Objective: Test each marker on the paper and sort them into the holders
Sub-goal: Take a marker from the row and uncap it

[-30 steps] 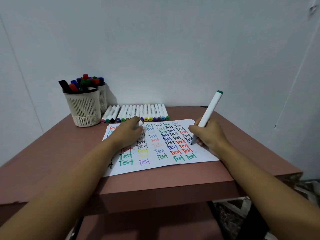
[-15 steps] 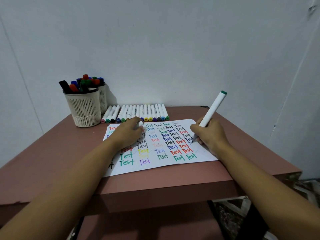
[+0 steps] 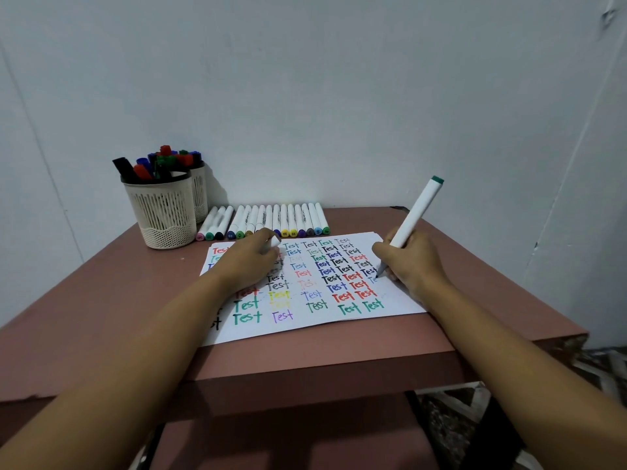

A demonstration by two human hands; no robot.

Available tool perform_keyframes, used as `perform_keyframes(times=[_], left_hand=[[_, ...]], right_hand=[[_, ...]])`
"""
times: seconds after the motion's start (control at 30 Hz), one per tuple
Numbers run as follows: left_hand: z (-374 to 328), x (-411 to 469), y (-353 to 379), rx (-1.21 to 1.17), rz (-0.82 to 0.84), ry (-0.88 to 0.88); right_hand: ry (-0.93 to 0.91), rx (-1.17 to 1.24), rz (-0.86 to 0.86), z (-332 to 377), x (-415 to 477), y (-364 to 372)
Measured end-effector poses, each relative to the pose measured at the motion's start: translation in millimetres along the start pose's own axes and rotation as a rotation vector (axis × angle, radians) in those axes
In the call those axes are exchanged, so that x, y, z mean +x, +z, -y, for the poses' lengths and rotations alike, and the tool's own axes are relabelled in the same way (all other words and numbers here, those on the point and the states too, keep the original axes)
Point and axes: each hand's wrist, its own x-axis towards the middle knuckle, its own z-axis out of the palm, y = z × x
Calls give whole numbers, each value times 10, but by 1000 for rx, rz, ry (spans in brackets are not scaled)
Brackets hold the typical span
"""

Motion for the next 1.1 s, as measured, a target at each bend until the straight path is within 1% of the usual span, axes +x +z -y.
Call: perform_keyframes(times=[0.23, 0.4, 0.63, 0.87, 1.0, 1.1], left_hand=[[19, 2, 6, -18, 0, -1], [19, 10, 7, -21, -5, 4], [32, 15, 19, -21, -5, 16], [42, 36, 26, -8, -15, 23], [45, 31, 33, 16, -65, 70], [36, 20, 34, 0, -116, 121]], right_hand=[[9, -12, 27, 7, -10, -7], [20, 13, -73, -12, 17, 2], [-6, -41, -22, 8, 4, -1], [4, -2, -35, -4, 9, 2], [-43, -39, -49, 0, -10, 0], [-8, 61, -70, -9, 14, -24]])
